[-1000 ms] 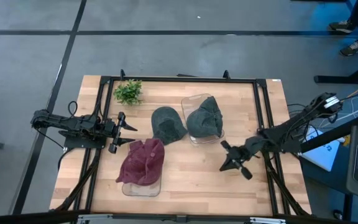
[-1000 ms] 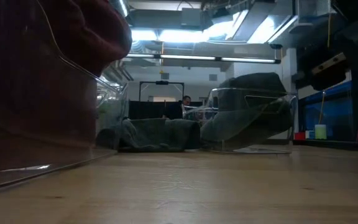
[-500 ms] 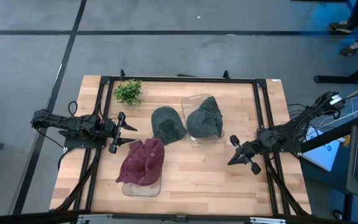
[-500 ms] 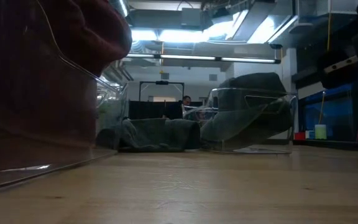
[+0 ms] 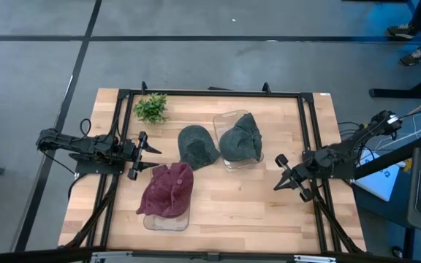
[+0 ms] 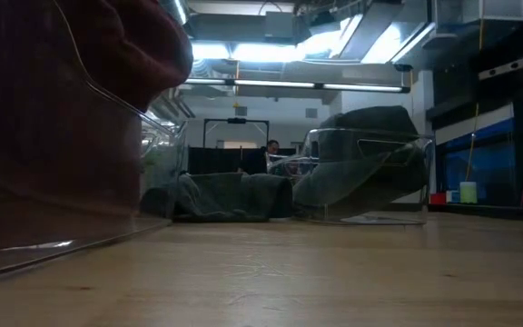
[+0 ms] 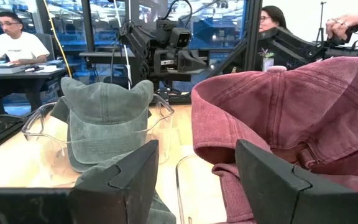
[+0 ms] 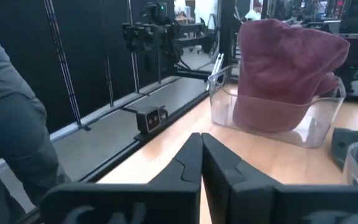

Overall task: Pick & Place hat
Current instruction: Put the black cap into the right transparent bin

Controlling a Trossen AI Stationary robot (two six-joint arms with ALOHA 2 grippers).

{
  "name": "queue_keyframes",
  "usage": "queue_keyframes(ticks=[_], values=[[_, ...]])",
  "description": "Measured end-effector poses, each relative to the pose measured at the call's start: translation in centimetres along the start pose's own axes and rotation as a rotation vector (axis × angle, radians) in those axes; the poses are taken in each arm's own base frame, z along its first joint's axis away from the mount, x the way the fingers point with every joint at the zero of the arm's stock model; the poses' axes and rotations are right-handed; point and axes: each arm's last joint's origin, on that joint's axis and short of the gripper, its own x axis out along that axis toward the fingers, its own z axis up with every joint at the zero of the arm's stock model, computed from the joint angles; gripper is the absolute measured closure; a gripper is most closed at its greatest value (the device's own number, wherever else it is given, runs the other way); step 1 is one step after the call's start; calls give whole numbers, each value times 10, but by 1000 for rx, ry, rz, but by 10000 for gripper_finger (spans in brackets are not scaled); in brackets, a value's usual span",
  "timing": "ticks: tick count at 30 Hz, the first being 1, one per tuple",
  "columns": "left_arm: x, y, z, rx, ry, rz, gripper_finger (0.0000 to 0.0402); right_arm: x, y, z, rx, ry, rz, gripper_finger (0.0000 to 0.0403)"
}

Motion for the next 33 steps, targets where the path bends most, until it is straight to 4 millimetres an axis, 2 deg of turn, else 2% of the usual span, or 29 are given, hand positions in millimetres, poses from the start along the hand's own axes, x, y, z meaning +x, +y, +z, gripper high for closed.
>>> queue_keyframes(ticks=[7,12,18,33], values=[[0,0,0,0,0,0,195,-13,0,-6,-11,67,-19,395],[0,0,0,0,0,0,194,-20,-3,-11,-17,108,-109,395],[0,0,0,0,0,0,193,-23,-3,-6,-19,59,-113,395],[0,0,0,0,0,0,193,-22,-3,-6,-17,62,-114,395]])
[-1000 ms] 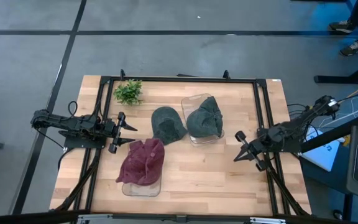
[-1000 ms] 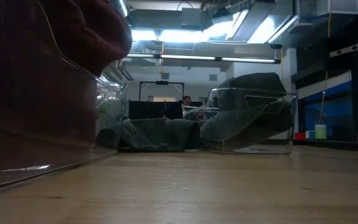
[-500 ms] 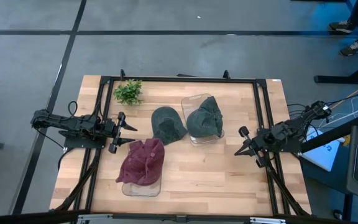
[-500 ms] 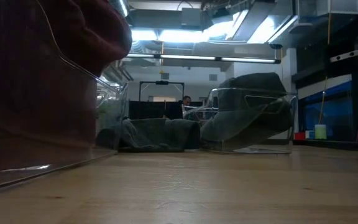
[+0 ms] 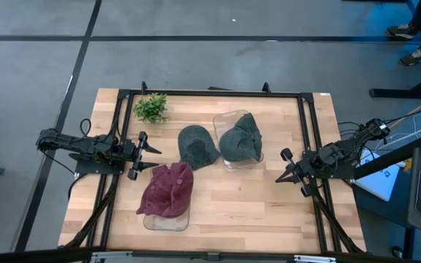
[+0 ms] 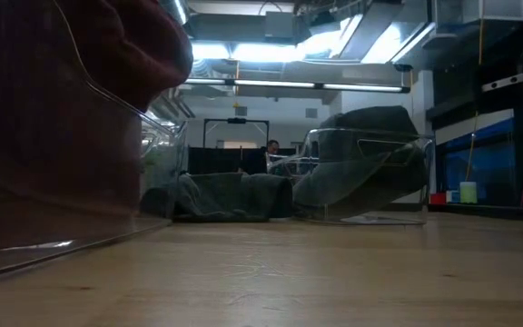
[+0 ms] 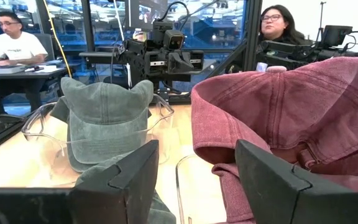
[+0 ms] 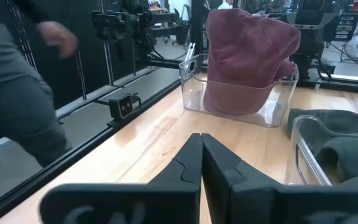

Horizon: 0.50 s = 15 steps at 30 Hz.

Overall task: Pick & Place hat
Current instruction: Put the black cap into the right transparent bin

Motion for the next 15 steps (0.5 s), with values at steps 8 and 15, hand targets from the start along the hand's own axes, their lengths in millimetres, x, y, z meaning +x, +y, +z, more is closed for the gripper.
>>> queue_keyframes(ticks=[8,15], values=[[0,1,0,39,-1,14,194,0,0,0,0,0,0,395],[0,0,1,7,-12,-8,192,0,0,0,0,0,0,395]])
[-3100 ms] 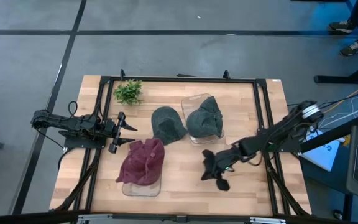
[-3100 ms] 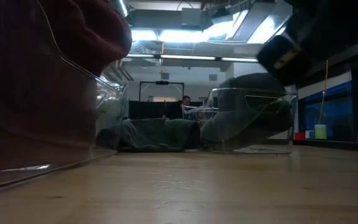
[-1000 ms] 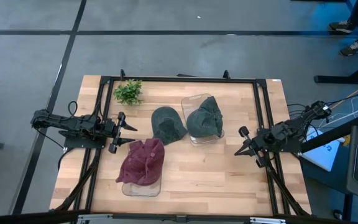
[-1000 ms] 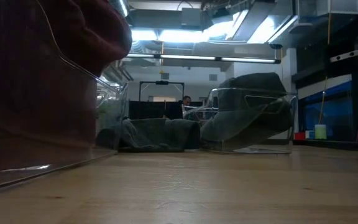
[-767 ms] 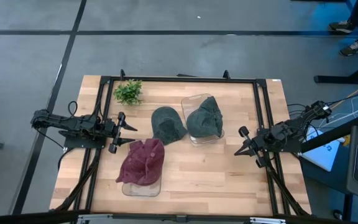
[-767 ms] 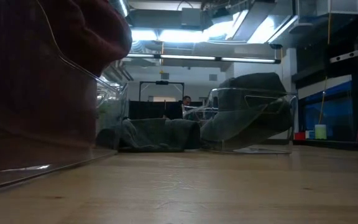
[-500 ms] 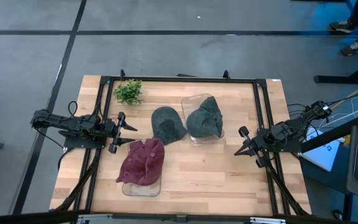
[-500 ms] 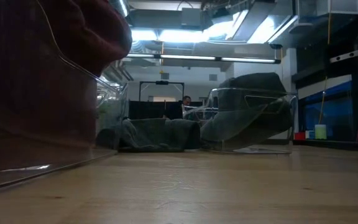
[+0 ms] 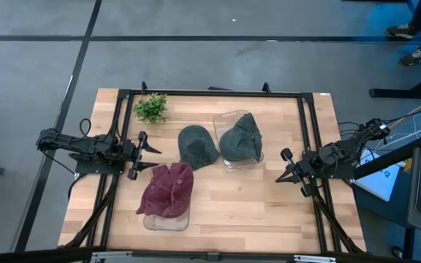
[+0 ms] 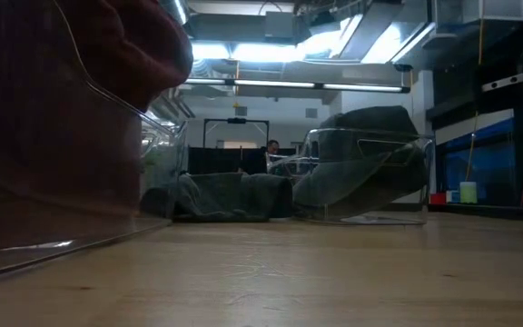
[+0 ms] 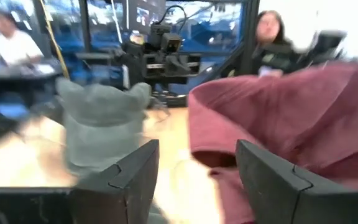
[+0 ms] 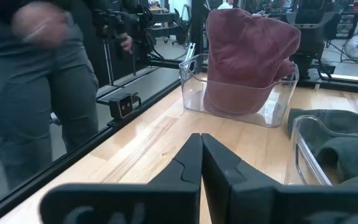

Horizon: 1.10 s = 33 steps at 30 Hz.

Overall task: Pick & Place hat
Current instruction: Put the black cap into the right transparent bin

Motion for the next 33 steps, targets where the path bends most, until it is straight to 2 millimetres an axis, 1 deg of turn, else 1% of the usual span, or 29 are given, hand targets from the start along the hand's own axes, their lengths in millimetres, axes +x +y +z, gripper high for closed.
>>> queue_keyframes(ticks=[3,6,11,14,24,27,28,30,33], values=[[0,-2,2,-200,-14,-54,192,0,0,0,0,0,0,395],[0,-2,2,-376,-8,-73,193,0,0,0,0,0,0,395],[0,-2,2,-584,2,-82,195,0,0,0,0,0,0,395],[0,-3,1,-688,28,-118,193,0,0,0,0,0,0,395],[0,-4,0,-654,38,-118,193,0,0,0,0,0,0,395],[0,-3,2,-595,26,-115,192,0,0,0,0,0,0,395],[-1,-3,6,-559,21,-114,192,0,0,0,0,0,0,395],[-2,-2,19,-482,10,-98,192,0,0,0,0,0,0,395],[-3,1,37,-362,69,-32,192,0,0,0,0,0,0,395]])
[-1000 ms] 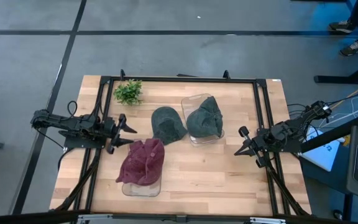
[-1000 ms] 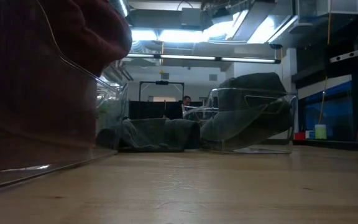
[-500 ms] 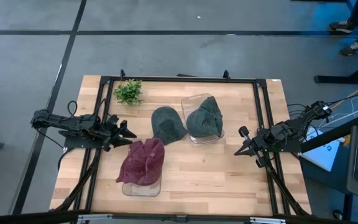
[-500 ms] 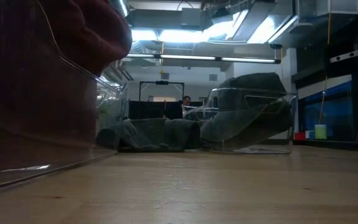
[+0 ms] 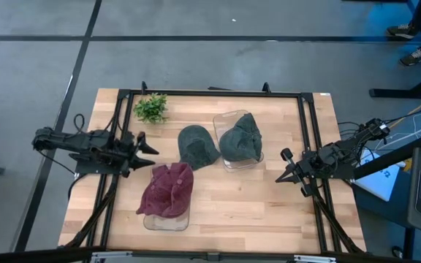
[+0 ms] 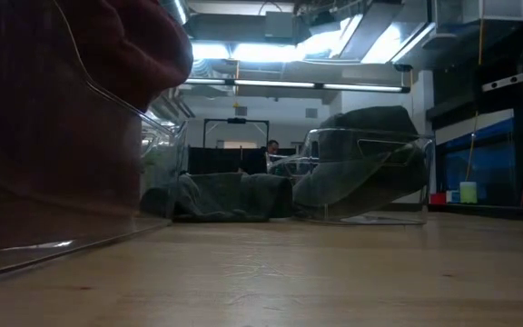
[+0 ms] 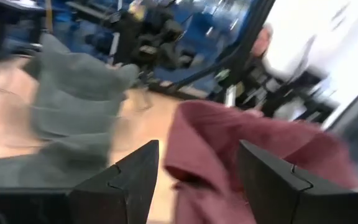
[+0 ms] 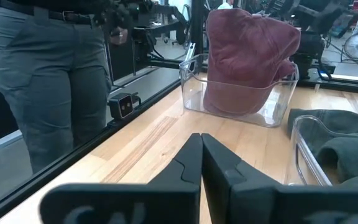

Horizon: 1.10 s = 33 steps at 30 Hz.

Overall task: Pick & Place hat
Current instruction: Put the black cap into the right transparent bin

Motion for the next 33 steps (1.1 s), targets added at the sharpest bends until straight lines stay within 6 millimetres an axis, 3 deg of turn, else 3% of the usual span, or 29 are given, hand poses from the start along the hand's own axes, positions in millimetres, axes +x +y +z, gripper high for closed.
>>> queue_keyframes(ticks=[5,13,22,33], values=[[8,-7,23,171,88,87,192,0,0,0,0,0,0,395],[39,-14,51,314,155,206,192,0,0,0,0,0,0,395],[83,-21,74,455,193,280,192,0,0,0,0,0,0,395],[153,-15,85,439,362,311,192,0,0,0,0,0,0,395]])
